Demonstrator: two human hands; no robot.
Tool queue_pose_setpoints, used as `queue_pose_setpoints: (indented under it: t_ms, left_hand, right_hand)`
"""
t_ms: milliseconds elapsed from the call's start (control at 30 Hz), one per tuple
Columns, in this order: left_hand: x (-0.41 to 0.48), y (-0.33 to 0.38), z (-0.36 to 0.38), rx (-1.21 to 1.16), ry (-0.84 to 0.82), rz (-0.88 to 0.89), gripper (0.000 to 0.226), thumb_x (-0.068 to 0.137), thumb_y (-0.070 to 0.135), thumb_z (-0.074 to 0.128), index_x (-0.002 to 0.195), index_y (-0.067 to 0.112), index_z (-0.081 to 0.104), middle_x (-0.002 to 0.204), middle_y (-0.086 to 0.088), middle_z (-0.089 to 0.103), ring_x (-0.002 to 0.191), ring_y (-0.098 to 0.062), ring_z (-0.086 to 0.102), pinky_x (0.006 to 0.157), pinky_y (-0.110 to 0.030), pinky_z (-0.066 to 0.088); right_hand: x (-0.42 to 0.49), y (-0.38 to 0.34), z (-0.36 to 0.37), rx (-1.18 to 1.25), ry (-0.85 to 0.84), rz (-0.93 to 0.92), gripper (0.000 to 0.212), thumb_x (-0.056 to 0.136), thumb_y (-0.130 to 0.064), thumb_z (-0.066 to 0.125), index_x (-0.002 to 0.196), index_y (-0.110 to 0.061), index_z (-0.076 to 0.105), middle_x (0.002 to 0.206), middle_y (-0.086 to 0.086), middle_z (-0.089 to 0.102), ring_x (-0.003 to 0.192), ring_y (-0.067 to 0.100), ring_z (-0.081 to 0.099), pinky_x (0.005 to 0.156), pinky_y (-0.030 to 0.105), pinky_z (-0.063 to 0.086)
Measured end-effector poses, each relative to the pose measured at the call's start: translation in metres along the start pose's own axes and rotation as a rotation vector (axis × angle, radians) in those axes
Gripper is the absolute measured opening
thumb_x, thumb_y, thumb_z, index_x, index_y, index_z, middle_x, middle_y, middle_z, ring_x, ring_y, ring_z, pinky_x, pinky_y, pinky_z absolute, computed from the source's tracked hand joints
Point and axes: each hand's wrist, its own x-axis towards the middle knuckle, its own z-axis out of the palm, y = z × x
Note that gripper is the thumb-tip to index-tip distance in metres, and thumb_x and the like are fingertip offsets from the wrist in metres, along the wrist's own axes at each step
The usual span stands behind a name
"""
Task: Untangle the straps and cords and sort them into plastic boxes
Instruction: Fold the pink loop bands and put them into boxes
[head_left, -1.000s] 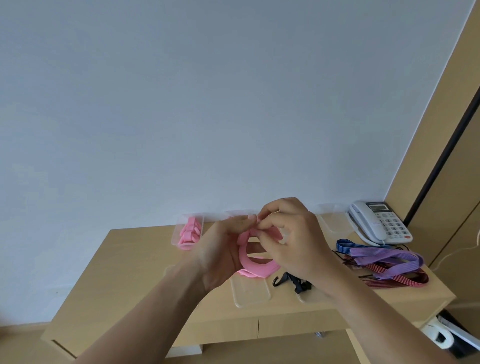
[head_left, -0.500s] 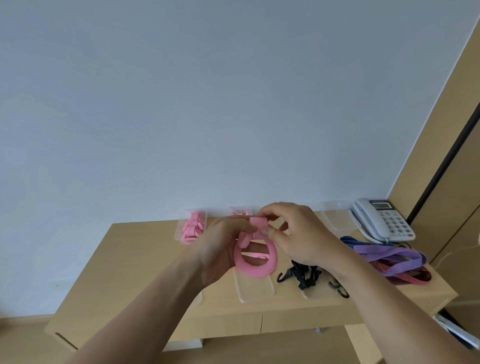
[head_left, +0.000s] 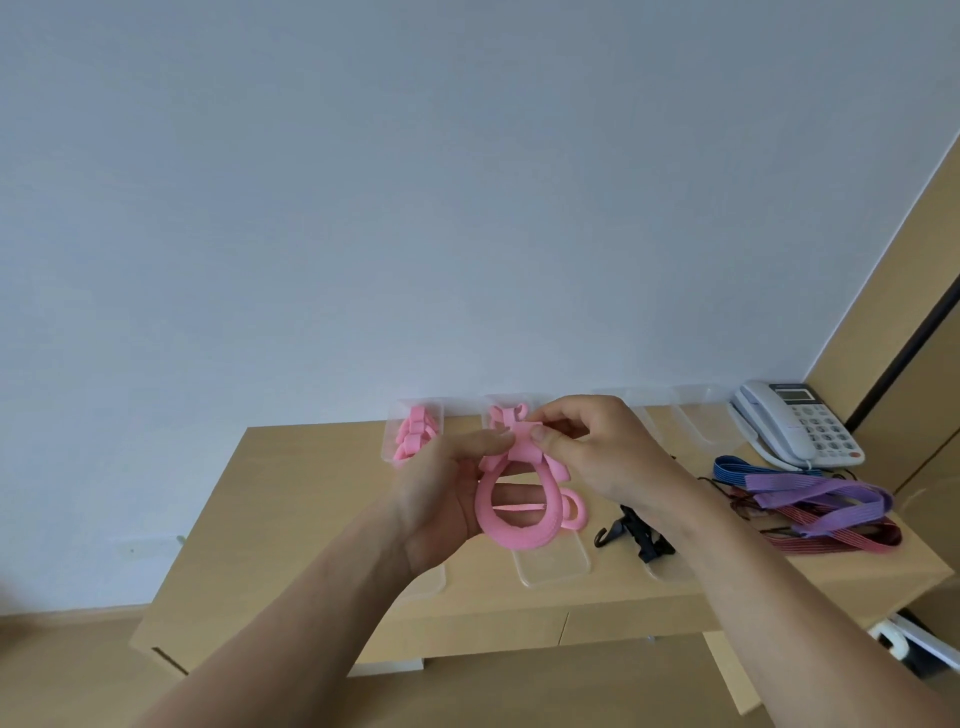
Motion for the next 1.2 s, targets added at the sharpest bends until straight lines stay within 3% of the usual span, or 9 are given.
queue_pose_setpoints:
  t_ms: [133, 300, 400, 533, 700, 867, 1000, 1067, 1200]
  left_hand:
    - [0.009, -0.002, -0.016, -0.002, 0.024, 0.008, 0.040, 0.098, 0.015, 0.053, 0.128, -0.010, 0.061, 0.125, -0.029, 0.066, 0.119, -0.061, 0.058, 0.106, -0.062, 0.048]
    - [0.033, 0.000, -0.032, -0.043, 0.079, 0.034, 0.033, 0.093, 0.011, 0.054, 0.115, -0.002, 0.075, 0.116, -0.024, 0.072, 0.105, -0.049, 0.068, 0.095, -0.055, 0.057]
    - [0.054, 0.004, -0.044, -0.082, 0.118, 0.017, 0.036, 0.090, 0.014, 0.058, 0.118, 0.002, 0.075, 0.125, -0.020, 0.072, 0.103, -0.042, 0.071, 0.089, -0.048, 0.059]
    - [0.089, 0.007, -0.056, -0.236, 0.150, 0.002, 0.035, 0.086, 0.008, 0.062, 0.117, -0.003, 0.074, 0.136, -0.031, 0.062, 0.108, -0.043, 0.066, 0.095, -0.051, 0.056]
    - [0.143, -0.008, -0.078, -0.275, 0.245, -0.041, 0.043, 0.087, -0.011, 0.055, 0.129, -0.010, 0.062, 0.116, -0.025, 0.064, 0.095, -0.033, 0.067, 0.108, -0.052, 0.050]
    - [0.192, -0.015, -0.093, -0.169, 0.395, -0.171, 0.046, 0.085, -0.023, 0.049, 0.128, -0.009, 0.060, 0.111, -0.028, 0.067, 0.094, -0.036, 0.070, 0.082, -0.043, 0.061]
    - [0.223, -0.021, -0.106, -0.190, 0.451, -0.245, 0.048, 0.084, -0.024, 0.052, 0.130, -0.012, 0.055, 0.111, -0.030, 0.066, 0.096, -0.041, 0.070, 0.078, -0.049, 0.063]
    - [0.235, -0.025, -0.114, -0.211, 0.482, -0.281, 0.047, 0.085, -0.025, 0.052, 0.129, -0.009, 0.057, 0.108, -0.028, 0.067, 0.090, -0.039, 0.072, 0.072, -0.046, 0.063]
    - [0.251, -0.033, -0.131, -0.177, 0.509, -0.323, 0.050, 0.077, -0.023, 0.064, 0.122, -0.004, 0.062, 0.109, -0.027, 0.068, 0.089, -0.040, 0.074, 0.073, -0.047, 0.063]
  right_hand:
    - [0.010, 0.006, 0.013, 0.006, 0.007, 0.051, 0.007, 0.093, -0.028, 0.068, 0.095, -0.029, 0.075, 0.084, -0.011, 0.076, 0.085, 0.008, 0.071, 0.085, 0.032, 0.057]
    - [0.030, 0.023, 0.034, -0.028, 0.070, -0.006, 0.019, 0.089, -0.020, 0.072, 0.088, -0.039, 0.069, 0.084, -0.015, 0.071, 0.083, -0.003, 0.065, 0.075, 0.013, 0.048]
    - [0.050, 0.036, 0.037, -0.068, 0.065, -0.062, 0.021, 0.088, -0.014, 0.072, 0.099, -0.033, 0.069, 0.092, -0.020, 0.068, 0.089, -0.008, 0.061, 0.074, 0.004, 0.043]
    - [0.079, 0.057, 0.029, -0.136, 0.069, -0.177, 0.028, 0.083, -0.010, 0.076, 0.107, -0.024, 0.071, 0.103, -0.017, 0.068, 0.090, -0.003, 0.059, 0.078, 0.008, 0.042]
    - [0.110, 0.100, 0.025, -0.170, 0.087, -0.282, 0.031, 0.074, 0.000, 0.082, 0.100, -0.017, 0.075, 0.101, -0.018, 0.068, 0.100, 0.007, 0.061, 0.088, 0.023, 0.047]
    - [0.135, 0.146, 0.021, -0.148, 0.030, -0.248, 0.025, 0.072, -0.002, 0.081, 0.093, -0.012, 0.074, 0.107, -0.006, 0.072, 0.102, 0.015, 0.065, 0.086, 0.038, 0.054]
    - [0.146, 0.181, 0.017, -0.153, -0.112, -0.196, 0.050, 0.068, -0.037, 0.084, 0.112, -0.020, 0.069, 0.118, -0.025, 0.057, 0.109, -0.003, 0.053, 0.093, 0.007, 0.037]
    - [0.152, 0.195, 0.019, -0.198, -0.183, -0.198, 0.061, 0.061, -0.030, 0.087, 0.117, -0.016, 0.066, 0.119, -0.023, 0.053, 0.110, 0.000, 0.048, 0.094, 0.002, 0.031]
    - [0.170, 0.212, 0.024, -0.255, -0.152, -0.269, 0.040, 0.069, -0.019, 0.084, 0.105, -0.012, 0.067, 0.110, -0.007, 0.069, 0.100, 0.014, 0.061, 0.090, 0.020, 0.046]
